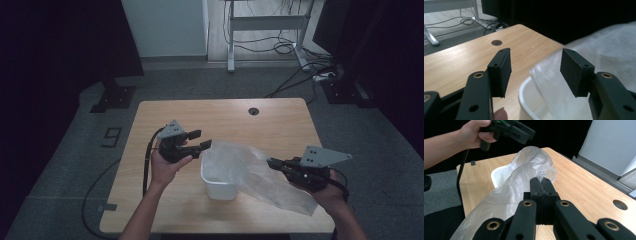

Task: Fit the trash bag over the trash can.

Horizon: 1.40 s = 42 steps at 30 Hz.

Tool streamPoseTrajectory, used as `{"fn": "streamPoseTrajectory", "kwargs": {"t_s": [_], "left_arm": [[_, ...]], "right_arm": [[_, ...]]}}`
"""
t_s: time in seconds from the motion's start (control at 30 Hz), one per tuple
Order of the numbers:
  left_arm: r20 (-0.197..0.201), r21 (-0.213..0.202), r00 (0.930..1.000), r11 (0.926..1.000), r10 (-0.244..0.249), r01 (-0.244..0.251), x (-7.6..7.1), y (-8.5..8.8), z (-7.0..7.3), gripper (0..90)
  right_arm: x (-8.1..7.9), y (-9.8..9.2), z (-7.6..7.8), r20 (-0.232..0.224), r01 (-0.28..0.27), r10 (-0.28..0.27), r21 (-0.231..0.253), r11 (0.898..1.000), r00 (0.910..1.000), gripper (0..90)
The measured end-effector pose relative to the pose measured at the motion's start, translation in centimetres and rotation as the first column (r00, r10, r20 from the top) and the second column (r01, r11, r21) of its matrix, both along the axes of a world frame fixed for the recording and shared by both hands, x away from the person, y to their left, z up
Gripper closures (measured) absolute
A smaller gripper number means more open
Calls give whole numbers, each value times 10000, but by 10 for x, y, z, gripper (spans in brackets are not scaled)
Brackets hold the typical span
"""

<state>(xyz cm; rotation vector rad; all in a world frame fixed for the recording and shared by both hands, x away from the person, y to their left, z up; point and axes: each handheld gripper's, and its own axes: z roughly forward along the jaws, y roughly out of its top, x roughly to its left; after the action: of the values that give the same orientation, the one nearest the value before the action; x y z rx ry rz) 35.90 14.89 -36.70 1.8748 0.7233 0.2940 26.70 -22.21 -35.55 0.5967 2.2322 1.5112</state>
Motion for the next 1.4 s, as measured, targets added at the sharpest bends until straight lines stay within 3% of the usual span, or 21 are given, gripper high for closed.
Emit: {"fn": "streamPoseTrajectory", "kwargs": {"t_s": [0.23, 0.3, 0.4, 0.53, 0.73, 0.93, 1.07, 1.17, 1.2, 1.23, 1.27, 1.3, 1.33, 1.4], "left_arm": [[27, 896, 10000, 9960, -75, 72, 21, -18, 5, 420], [40, 1208, 10000, 9927, -25, 20, 24, -23, 4, 424], [-40, 1522, 9995, 9878, -313, 315, 22, -28, -2, 430], [63, 2576, 9976, 9641, -689, 649, 12, -37, -13, 454], [-88, 3095, 9955, 9464, -943, 923, 3, -38, -25, 479], [-1, 3919, 9929, 9135, -1187, 1093, -7, -41, -33, 488], [129, 4252, 9924, 8989, -1228, 1057, -11, -43, -35, 485], [277, 4206, 9928, 9024, -1164, 940, -13, -42, -34, 470], [374, 4112, 9930, 9074, -1118, 867, -14, -41, -32, 466], [548, 3743, 9923, 9236, -1108, 825, -18, -35, -26, 460], [548, 3743, 9923, 9236, -1108, 825, -18, -35, -26, 460], [577, 3441, 9914, 9345, -1175, 908, -20, -32, -22, 460], [603, 3291, 9908, 9395, -1215, 951, -22, -30, -19, 461], [646, 3175, 9895, 9427, -1294, 1026, -24, -29, -16, 461]], "right_arm": [[0, 0, 0, 23, -28, 28, -19, 10000, 10000, 889], [1, 2, -1, 38, -68, 68, -21, 10000, 10000, 889], [3, 4, -1, 50, -58, 58, -9, 10000, 10000, 888], [6, 5, -1, -5, -36, 36, -32, 10000, 10000, 887], [12, 13, 0, -93, -10, 9, -144, 9999, 10000, 887], [22, 25, -2, -109, 21, -27, -533, 9986, 9999, 886], [28, 28, -6, -271, 99, -117, -636, 9979, 9996, 885], [31, 29, -8, -343, 153, -177, -685, 9975, 9993, 885], [32, 30, -8, -375, 152, -179, -709, 9974, 9991, 885], [32, 30, -8, -386, 156, -183, -706, 9974, 9991, 885], [32, 30, -8, -386, 156, -183, -706, 9974, 9991, 885], [33, 29, -8, -397, 120, -149, -715, 9974, 9991, 885], [33, 29, -8, -407, 105, -134, -718, 9974, 9991, 885], [33, 29, -8, -417, 93, -123, -721, 9974, 9991, 884]]}}
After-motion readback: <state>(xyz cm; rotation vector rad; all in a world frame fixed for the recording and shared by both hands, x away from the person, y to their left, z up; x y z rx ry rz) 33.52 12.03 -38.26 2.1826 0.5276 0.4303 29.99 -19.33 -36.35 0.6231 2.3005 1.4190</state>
